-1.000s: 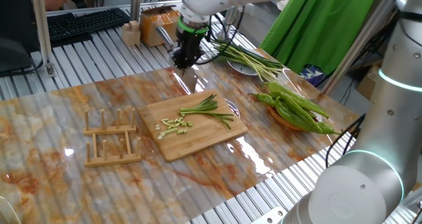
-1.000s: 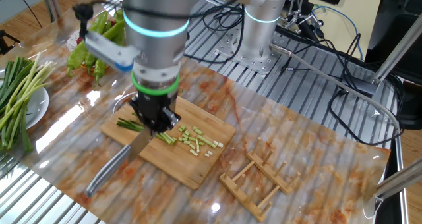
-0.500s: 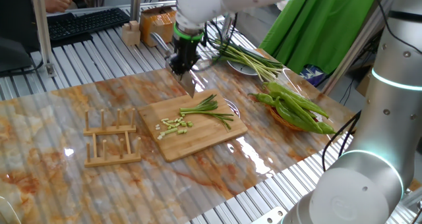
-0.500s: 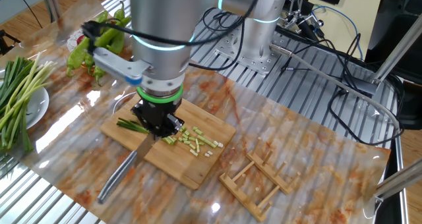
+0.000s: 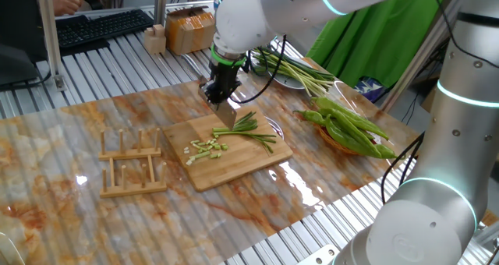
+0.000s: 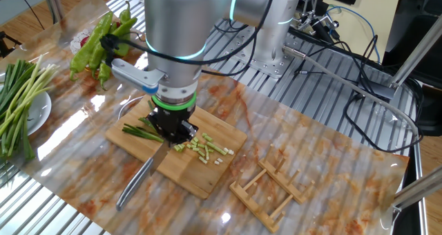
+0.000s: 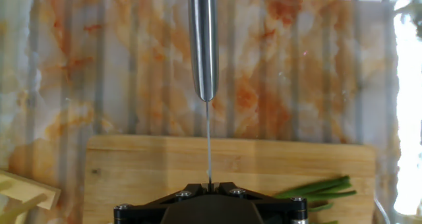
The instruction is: Chop the green garlic
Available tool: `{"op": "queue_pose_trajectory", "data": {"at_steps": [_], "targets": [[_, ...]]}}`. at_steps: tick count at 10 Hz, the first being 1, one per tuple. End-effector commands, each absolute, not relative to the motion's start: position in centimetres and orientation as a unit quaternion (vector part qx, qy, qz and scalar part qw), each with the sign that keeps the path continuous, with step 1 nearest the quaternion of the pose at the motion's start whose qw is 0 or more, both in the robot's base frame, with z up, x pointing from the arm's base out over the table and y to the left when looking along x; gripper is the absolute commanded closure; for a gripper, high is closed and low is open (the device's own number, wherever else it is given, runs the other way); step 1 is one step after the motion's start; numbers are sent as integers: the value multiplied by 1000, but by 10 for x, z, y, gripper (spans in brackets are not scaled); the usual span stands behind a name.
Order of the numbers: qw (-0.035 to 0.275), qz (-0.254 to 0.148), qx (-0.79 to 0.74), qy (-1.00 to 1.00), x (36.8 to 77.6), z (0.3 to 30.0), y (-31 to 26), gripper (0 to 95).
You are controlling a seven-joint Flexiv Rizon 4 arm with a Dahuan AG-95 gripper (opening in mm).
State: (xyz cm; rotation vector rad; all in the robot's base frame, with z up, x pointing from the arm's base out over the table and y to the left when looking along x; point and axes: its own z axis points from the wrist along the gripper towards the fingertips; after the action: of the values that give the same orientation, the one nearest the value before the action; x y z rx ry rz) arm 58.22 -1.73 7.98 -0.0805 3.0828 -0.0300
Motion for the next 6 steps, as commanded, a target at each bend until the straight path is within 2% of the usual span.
{"op": "queue_pose_trajectory", "data": {"at_steps": [1,6], "targets": [[28,-9,-26,999,576,73,-20,950],[30,-7,-23,999,570,65,-25,950]]}}
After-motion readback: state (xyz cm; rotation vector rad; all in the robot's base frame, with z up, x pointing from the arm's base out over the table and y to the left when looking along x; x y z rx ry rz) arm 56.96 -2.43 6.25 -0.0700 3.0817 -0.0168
